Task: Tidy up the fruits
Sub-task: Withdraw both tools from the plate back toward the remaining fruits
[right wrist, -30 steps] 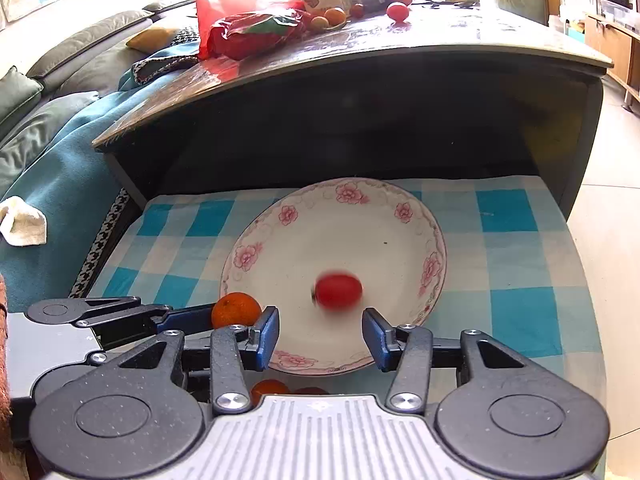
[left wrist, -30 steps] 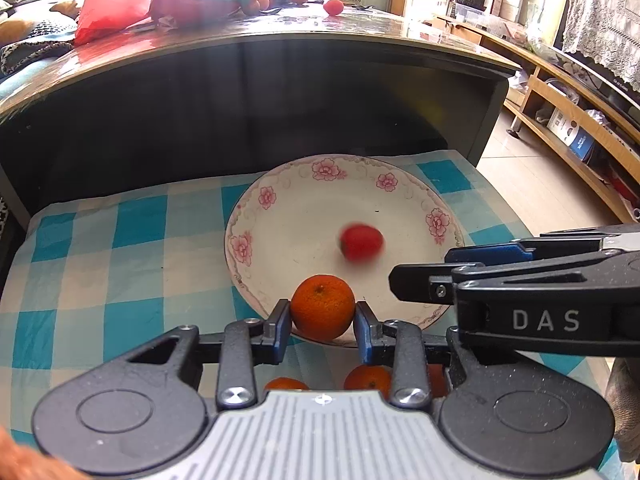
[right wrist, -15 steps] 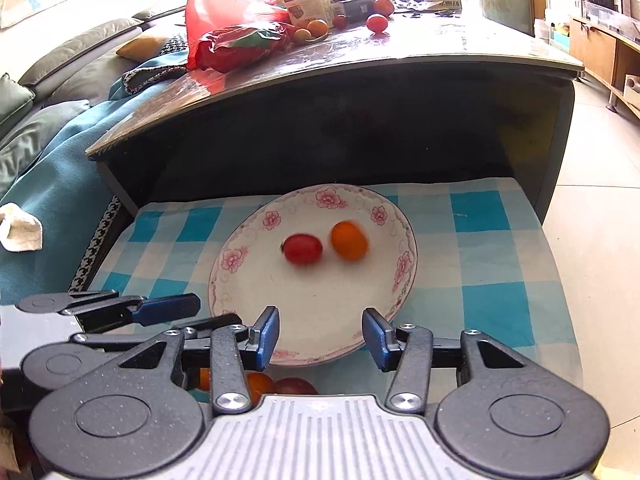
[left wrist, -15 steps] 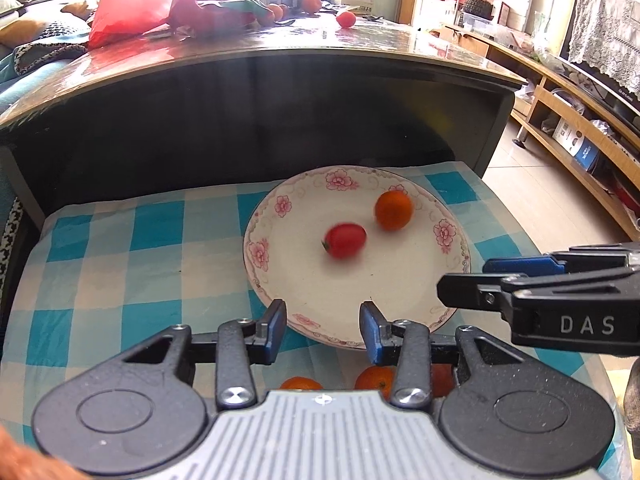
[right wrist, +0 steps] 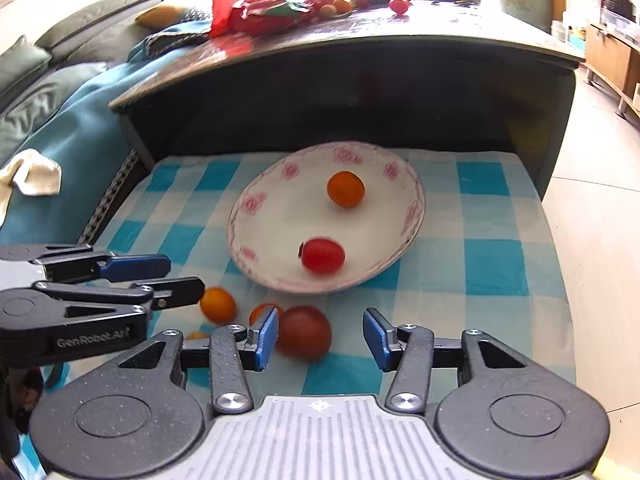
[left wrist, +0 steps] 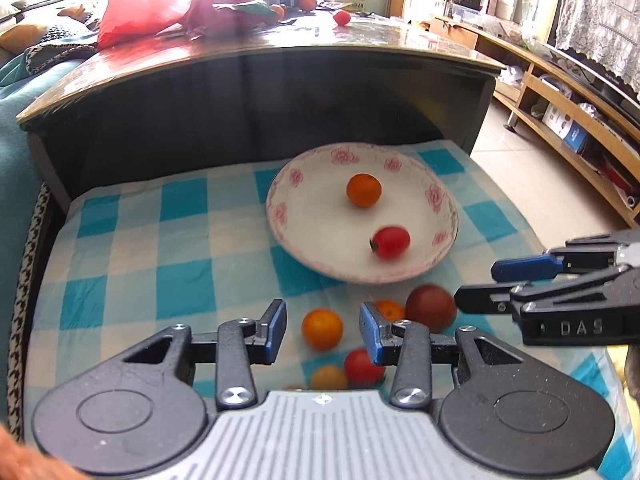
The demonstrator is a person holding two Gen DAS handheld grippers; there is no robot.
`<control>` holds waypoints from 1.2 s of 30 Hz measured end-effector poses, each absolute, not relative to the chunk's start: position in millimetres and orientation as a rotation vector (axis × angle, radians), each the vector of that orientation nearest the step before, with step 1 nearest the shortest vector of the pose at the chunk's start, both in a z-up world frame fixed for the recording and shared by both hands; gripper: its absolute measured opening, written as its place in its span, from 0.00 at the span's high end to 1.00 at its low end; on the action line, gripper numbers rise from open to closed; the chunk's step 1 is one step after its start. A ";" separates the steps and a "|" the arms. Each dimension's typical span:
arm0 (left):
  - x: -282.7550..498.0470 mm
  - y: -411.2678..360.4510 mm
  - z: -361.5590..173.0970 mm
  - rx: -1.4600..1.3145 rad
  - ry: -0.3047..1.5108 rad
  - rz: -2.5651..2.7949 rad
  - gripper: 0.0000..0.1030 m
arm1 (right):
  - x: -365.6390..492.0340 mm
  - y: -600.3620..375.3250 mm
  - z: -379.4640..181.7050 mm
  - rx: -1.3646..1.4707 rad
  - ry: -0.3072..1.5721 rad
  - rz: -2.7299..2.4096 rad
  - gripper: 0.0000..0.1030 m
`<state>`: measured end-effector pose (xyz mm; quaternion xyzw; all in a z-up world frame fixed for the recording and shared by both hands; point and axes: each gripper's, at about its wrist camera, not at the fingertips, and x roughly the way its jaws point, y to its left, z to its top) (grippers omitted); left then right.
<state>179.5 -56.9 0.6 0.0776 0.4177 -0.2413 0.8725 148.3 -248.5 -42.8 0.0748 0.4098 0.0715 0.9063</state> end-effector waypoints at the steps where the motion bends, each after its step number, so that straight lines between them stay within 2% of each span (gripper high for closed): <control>1: 176.0 -51.9 0.0 0.165 0.878 -0.505 0.52 | 146.4 -246.3 -44.2 0.139 0.851 0.152 0.58; 9: 140.5 -25.6 -21.8 0.236 0.940 -0.512 0.52 | 143.1 -235.7 -50.6 0.061 0.873 0.186 0.53; 16: 145.5 -27.0 -38.5 0.269 0.941 -0.518 0.52 | 146.3 -228.4 -54.9 0.041 0.887 0.196 0.51; 33: 156.8 -41.0 -55.7 0.316 0.916 -0.549 0.53 | 164.0 -225.4 -73.3 0.022 0.910 0.215 0.52; 36: 156.3 -41.5 -55.5 0.315 0.915 -0.548 0.53 | 167.2 -222.2 -76.8 0.014 0.915 0.220 0.57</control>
